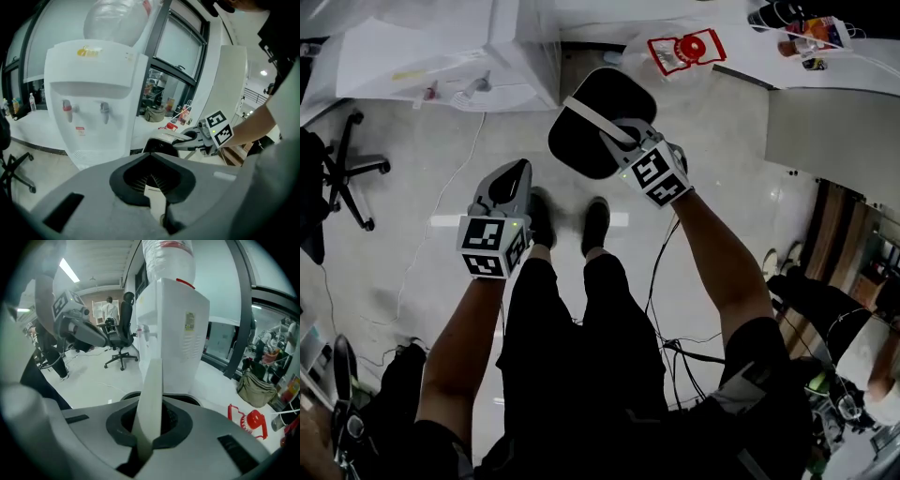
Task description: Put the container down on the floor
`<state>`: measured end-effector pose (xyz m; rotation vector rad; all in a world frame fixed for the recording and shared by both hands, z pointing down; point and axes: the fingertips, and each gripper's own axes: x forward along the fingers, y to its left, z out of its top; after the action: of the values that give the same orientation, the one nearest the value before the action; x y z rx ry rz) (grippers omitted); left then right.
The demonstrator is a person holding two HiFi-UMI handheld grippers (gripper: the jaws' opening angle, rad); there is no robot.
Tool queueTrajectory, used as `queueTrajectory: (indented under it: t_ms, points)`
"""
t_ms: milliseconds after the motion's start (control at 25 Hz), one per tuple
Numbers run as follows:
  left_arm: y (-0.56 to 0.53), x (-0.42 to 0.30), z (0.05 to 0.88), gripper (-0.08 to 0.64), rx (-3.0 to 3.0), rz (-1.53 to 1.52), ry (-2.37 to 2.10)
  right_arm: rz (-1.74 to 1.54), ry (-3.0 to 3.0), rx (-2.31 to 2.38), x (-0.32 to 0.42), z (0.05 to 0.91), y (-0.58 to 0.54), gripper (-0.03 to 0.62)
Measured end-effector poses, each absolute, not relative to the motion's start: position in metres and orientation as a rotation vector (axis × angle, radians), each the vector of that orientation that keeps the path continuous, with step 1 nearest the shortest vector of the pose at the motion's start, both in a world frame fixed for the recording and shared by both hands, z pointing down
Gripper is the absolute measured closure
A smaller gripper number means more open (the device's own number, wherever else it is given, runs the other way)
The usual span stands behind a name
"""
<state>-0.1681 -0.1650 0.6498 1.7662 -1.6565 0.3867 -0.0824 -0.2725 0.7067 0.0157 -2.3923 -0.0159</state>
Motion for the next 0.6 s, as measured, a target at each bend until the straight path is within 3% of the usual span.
queueTrajectory:
  t_ms: [600]
  points:
    - [-0.198,-0.152,0.767,0.552,1.769,0.394,-1.574,-0.053,-2.342,-0.098,-0.097,0.840,-0.279,0.584]
